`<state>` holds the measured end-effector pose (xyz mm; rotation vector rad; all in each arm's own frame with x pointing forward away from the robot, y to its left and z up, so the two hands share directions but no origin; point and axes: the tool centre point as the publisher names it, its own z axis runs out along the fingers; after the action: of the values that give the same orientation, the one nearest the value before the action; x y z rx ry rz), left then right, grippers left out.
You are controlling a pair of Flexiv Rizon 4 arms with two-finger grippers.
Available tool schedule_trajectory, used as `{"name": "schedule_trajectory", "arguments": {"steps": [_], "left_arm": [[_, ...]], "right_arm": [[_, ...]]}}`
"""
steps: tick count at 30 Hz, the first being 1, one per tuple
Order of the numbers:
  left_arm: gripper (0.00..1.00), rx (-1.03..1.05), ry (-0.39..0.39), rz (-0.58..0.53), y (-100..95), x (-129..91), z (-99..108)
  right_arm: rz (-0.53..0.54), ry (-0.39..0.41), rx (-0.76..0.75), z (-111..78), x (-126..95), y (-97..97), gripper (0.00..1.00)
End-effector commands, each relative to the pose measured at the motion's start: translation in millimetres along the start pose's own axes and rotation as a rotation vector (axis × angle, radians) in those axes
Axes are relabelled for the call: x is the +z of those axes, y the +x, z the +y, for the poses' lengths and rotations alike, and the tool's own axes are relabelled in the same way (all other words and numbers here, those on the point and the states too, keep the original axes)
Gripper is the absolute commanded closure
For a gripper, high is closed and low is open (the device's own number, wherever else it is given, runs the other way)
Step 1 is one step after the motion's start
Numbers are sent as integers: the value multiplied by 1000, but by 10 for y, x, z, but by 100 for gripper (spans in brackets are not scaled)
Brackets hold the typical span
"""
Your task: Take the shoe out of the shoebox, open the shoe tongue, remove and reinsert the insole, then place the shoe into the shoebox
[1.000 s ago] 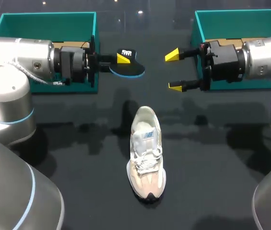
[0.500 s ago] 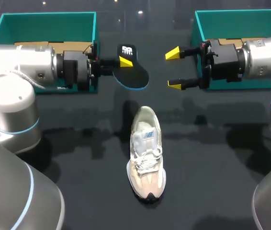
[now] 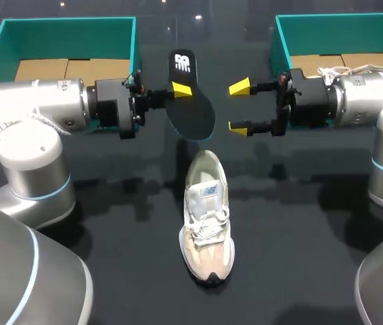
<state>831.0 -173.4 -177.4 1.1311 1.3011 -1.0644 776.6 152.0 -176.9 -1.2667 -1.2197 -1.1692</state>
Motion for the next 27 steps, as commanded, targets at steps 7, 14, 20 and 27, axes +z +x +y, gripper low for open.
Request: {"name": "schedule_trajectory", "arguments": {"steps": [7,14,20,27], "left_arm": [[100,38,1,19,40,144,62],[100,50,32,10,48,248,146],[100,88,40,36,71,372,142],[100,111,27,40,113,462,160]], "right_arm": [[-7,27,-23,10,140,3,0],[0,65,-90,-39,276,11,0],[-16,102,-116,-47,388,27,0],[-18,97,-137,-27,454,40,1]]}}
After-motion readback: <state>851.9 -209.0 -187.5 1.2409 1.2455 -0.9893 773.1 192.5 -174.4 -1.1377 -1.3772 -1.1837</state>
